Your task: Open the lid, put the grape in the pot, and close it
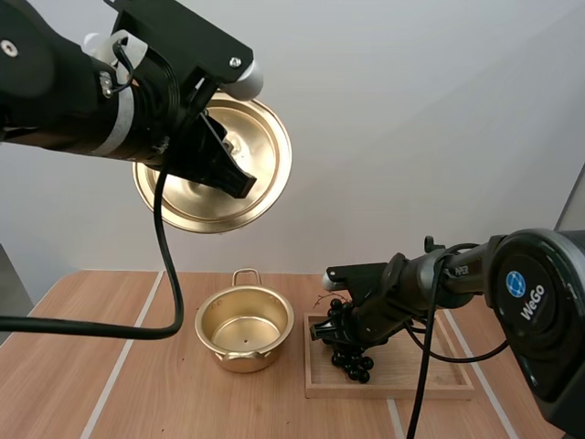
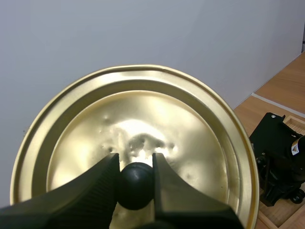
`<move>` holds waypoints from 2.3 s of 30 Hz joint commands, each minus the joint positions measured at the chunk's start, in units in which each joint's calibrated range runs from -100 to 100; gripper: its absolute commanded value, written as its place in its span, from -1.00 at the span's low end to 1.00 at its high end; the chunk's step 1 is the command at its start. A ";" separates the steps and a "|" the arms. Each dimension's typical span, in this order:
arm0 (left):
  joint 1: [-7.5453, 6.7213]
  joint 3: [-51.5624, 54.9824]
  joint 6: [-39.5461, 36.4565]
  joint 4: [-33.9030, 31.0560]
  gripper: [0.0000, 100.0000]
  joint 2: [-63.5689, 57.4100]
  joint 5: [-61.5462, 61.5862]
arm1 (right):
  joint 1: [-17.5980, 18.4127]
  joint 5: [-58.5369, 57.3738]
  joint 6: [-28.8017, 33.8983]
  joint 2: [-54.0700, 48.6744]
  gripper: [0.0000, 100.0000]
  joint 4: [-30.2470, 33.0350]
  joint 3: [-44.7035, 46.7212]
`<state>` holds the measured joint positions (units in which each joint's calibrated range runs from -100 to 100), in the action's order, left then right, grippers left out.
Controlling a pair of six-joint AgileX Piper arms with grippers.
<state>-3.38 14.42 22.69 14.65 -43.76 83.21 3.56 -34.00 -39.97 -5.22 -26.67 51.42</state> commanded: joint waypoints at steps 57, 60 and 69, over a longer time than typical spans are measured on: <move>-0.14 -22.02 -4.41 -6.20 -1.00 -8.34 0.22 | 16.55 -6.19 -0.59 1.12 0.60 -0.67 -19.24; -0.14 -22.02 -4.41 -6.20 -1.00 -8.34 0.22 | 16.55 -6.36 -0.59 -0.63 1.00 -0.83 -19.24; -0.14 -22.02 -4.41 -6.20 -1.00 -8.34 0.22 | 16.55 -18.43 -0.21 -11.39 1.00 1.67 -19.08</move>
<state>-3.38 -6.99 18.91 8.77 -51.81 84.09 20.05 -48.52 -40.07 -13.44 -26.92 32.65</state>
